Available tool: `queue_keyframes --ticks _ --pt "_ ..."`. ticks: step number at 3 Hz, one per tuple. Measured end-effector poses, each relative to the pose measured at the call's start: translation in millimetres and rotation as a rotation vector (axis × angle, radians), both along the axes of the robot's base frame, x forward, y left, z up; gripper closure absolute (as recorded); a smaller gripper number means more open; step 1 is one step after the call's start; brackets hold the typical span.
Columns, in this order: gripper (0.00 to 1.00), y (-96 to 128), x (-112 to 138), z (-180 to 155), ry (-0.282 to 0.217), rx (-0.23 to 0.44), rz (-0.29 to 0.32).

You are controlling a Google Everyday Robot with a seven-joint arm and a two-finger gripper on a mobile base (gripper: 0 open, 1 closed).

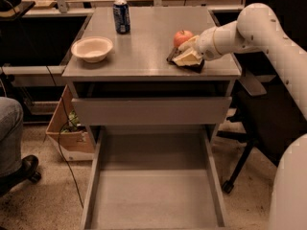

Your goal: Pick rxbar chocolate from middle drawer and place on counter

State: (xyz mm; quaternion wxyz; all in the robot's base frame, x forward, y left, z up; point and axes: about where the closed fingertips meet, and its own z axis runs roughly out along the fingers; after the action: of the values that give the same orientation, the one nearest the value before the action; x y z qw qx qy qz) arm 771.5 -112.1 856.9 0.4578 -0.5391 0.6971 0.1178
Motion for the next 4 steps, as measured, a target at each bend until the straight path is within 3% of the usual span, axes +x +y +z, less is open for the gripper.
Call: queue_keyframes --ticks 1,2,4 --pt "0.21 7.2 3.4 -14.7 0.023 -0.009 0.038" --pt "0.01 9.6 3.6 -16.5 0.03 -0.012 0.053" --pt "0.0 9.2 10.5 -9.9 0.03 -0.012 0.053"
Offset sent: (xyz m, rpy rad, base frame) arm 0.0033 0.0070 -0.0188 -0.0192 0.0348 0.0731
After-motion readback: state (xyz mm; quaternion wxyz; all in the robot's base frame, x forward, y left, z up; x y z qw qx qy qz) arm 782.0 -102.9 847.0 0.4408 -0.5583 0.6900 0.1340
